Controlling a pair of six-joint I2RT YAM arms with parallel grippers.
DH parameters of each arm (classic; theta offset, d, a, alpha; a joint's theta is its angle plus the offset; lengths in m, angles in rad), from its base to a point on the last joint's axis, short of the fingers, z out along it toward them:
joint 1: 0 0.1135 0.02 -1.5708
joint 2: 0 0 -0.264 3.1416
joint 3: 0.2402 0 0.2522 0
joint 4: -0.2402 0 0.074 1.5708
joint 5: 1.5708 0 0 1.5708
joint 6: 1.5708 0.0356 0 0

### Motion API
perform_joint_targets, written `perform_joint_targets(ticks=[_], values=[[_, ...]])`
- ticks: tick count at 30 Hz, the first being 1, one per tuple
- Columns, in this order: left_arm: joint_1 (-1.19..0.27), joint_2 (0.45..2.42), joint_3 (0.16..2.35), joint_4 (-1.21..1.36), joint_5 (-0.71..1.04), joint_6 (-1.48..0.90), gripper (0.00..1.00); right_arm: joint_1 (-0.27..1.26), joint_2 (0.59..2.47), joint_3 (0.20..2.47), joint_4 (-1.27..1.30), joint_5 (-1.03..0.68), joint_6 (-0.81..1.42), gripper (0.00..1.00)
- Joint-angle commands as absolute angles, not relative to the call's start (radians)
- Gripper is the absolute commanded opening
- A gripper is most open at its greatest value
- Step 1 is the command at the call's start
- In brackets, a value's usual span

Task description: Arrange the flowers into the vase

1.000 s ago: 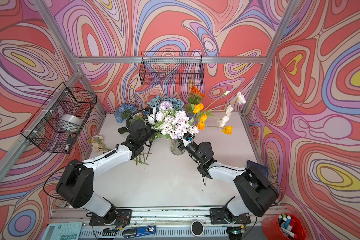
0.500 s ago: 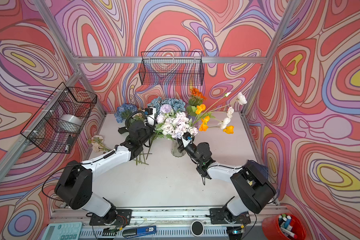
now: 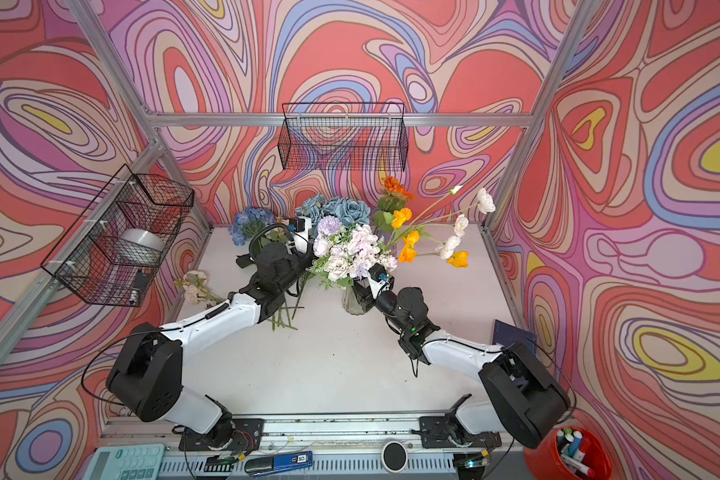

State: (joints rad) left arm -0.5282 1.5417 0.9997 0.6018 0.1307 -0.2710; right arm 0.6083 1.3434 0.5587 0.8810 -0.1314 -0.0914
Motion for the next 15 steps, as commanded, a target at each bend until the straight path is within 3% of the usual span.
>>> perform_joint_targets(ticks=[1,9,15], values=[[-0.520,1.504,0.991,0.603,0.132,-0.277,0.68,0.608,1.272,0.555,0.792,-0.164,-0.052,0.57],[-0.521,1.489,0.988,0.590,0.121,-0.276,0.69,0.611,1.251,0.594,0.810,-0.158,-0.068,0.54],[-0.520,1.486,0.987,0.577,0.126,-0.270,0.68,0.611,1.299,0.611,0.837,-0.157,-0.092,0.17]])
